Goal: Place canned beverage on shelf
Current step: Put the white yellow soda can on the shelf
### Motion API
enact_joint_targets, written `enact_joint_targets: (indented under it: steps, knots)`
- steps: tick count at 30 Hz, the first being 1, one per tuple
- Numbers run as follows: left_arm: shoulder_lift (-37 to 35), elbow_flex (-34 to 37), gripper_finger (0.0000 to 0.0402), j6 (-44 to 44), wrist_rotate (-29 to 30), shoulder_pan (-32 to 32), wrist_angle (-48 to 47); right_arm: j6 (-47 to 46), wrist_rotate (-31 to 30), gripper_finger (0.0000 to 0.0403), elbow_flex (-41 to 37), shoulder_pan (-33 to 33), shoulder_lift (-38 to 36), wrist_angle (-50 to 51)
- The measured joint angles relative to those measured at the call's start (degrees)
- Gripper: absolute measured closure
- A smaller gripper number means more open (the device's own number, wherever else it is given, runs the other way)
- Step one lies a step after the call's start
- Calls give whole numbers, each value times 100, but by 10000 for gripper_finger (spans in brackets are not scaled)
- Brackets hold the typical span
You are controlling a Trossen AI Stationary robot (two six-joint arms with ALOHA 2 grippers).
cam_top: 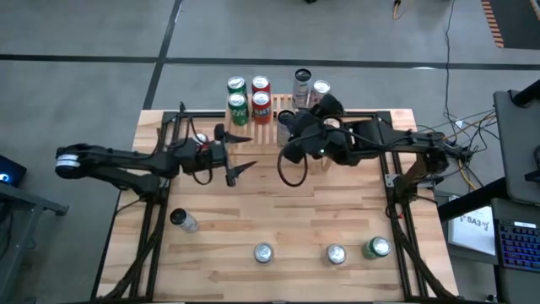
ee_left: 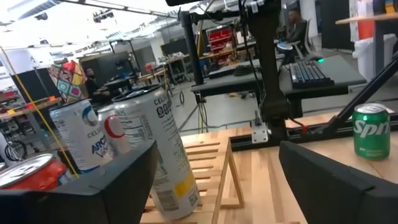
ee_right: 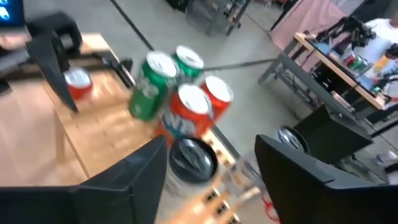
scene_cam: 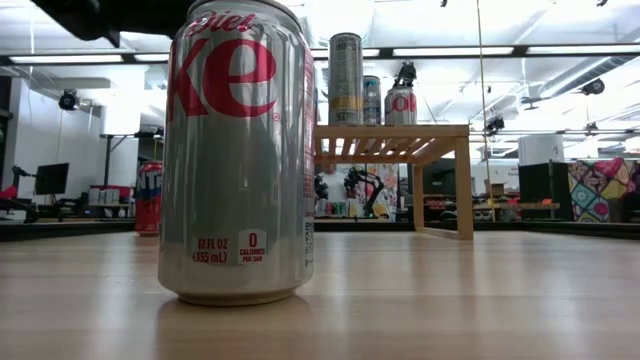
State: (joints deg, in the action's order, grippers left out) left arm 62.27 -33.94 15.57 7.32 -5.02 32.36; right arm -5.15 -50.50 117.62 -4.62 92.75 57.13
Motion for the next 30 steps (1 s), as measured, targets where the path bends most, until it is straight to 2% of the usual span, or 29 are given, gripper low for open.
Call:
enact_joint_targets:
  steps: [7,14,19,26,30]
  knots:
    - [454,-371,115,59,1,0,-39,-196,355,266,-257,282,-263,868]
    - [928,-627,169,85,18,-2,-45,-39,951,384,-1292,815,-853,578]
    - [1103,-693,222,209,23,-2,-28,155,1632,390,-2595,1141,-1610,-690]
    - [1452,-894,311,282,23,-7,-26,522,2640,390,-4576,1472,-2505,-3302]
    - [1649,-1007,361,329,23,-7,-35,582,2703,390,-5432,1555,-2654,-4409]
